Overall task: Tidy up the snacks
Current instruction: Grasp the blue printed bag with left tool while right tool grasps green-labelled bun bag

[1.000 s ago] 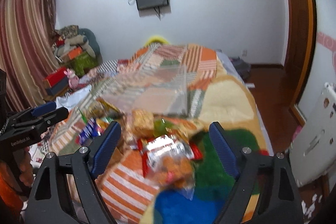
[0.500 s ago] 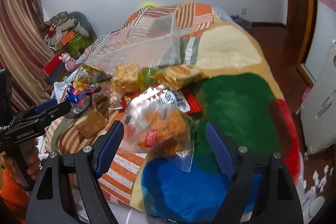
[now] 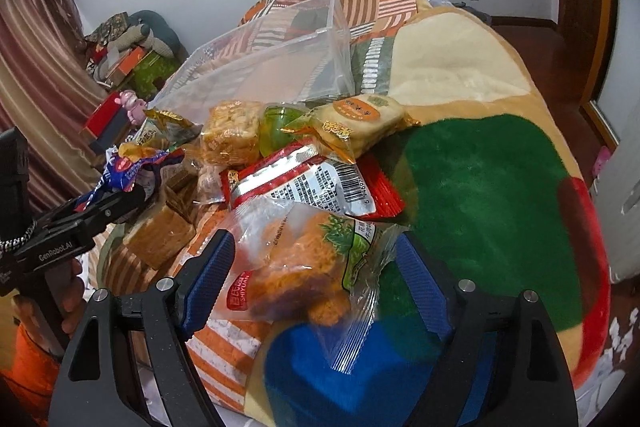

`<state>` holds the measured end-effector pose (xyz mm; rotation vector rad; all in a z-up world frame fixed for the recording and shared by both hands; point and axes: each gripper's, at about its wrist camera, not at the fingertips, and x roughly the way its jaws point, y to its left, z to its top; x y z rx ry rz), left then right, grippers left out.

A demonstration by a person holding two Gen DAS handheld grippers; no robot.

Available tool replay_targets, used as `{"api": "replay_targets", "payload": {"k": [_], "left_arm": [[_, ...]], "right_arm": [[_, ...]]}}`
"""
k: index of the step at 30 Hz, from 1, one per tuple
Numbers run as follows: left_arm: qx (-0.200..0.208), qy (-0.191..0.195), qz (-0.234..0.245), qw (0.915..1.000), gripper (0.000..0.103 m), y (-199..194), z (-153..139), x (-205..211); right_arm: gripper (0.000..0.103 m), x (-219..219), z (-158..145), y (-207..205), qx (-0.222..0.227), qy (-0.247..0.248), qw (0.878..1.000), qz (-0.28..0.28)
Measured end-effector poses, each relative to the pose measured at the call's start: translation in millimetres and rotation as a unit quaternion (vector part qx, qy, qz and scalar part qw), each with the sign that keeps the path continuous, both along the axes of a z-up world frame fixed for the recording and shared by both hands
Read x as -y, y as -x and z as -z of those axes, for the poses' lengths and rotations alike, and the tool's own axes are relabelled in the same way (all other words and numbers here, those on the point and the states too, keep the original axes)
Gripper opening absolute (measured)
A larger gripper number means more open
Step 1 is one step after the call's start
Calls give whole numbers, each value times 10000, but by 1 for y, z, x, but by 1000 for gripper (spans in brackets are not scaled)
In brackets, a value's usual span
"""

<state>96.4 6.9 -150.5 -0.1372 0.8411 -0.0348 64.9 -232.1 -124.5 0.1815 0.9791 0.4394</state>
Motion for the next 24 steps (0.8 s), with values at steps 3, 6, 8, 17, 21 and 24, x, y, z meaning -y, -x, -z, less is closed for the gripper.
{"api": "replay_targets", "payload": {"k": [3,6,8,17,21,24], "left_arm": [[71,-30,9,10000,89,0,1,2],[194,-142,95,9997,79,3,-2,7],[248,-236,146,9993,74,6,-4,10],[337,-120,215,9991,64,14,-12,6],[386,-41,230,9990,62,17,-20,1],[521,-49,228,9984,59,20,-29,-1]], "right_arm": [[84,1,4,1,-136,-49,9999,20],[84,-1,13,1,-389,-145,9991,-5],[84,-2,14,3,-380,-152,9992,10],[47,-1,-6,13,32,-2,9998,-193],[46,-6,-20,13,260,-10,9995,-188],[46,-9,-32,10,427,-88,9989,-169]]}}
